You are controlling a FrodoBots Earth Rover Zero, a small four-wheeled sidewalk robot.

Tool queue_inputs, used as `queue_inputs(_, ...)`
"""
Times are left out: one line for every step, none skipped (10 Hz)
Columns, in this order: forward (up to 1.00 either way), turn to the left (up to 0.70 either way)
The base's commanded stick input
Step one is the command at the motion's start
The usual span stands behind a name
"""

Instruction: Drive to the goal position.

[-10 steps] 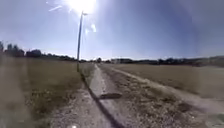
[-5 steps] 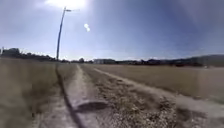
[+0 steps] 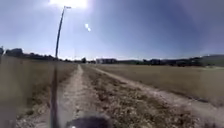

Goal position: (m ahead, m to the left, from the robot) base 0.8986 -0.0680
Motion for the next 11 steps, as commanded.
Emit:
queue_inputs(0.85,0.0)
queue_inputs(0.85,0.0)
queue_inputs(0.85,0.03)
queue_inputs(0.85,0.09)
queue_inputs(0.85,0.11)
queue_inputs(0.85,0.07)
queue_inputs(0.85,0.03)
queue_inputs(0.85,0.0)
queue_inputs(0.85,0.0)
queue_inputs(0.85,0.0)
queue_inputs(0.51,0.0)
